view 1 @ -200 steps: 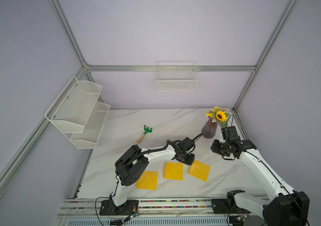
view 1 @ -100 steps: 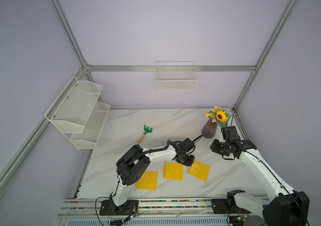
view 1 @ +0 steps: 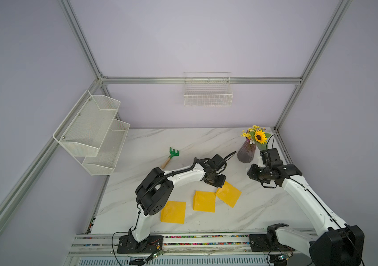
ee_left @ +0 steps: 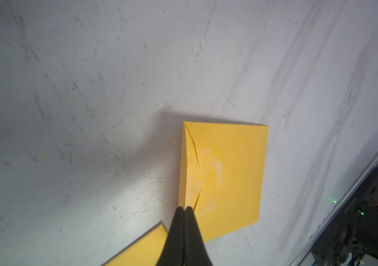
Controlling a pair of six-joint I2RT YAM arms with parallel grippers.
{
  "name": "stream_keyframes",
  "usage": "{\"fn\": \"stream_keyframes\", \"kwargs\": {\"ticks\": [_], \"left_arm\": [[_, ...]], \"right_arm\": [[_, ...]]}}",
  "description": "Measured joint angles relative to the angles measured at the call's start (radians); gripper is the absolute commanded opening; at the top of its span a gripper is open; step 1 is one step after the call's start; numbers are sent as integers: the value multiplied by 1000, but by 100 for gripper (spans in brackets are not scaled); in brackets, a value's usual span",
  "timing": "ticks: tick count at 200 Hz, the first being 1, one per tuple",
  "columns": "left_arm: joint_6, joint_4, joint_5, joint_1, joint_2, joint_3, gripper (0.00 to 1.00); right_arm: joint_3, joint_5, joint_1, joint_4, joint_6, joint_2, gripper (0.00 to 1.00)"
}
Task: Seal the envelope with a glue stick
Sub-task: Seal the envelope at the center of the board.
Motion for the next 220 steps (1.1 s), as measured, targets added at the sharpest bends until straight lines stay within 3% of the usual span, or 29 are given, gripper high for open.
{"fn": "stream_keyframes", "kwargs": {"ticks": [54, 220], "left_arm": [[76, -99, -75, 53, 88, 100, 0], [92, -140, -75, -23, 160, 192, 0]], "right_arm": [[0, 0, 0, 0, 0, 0, 0], [0, -20, 0, 0, 0, 6, 0]]}}
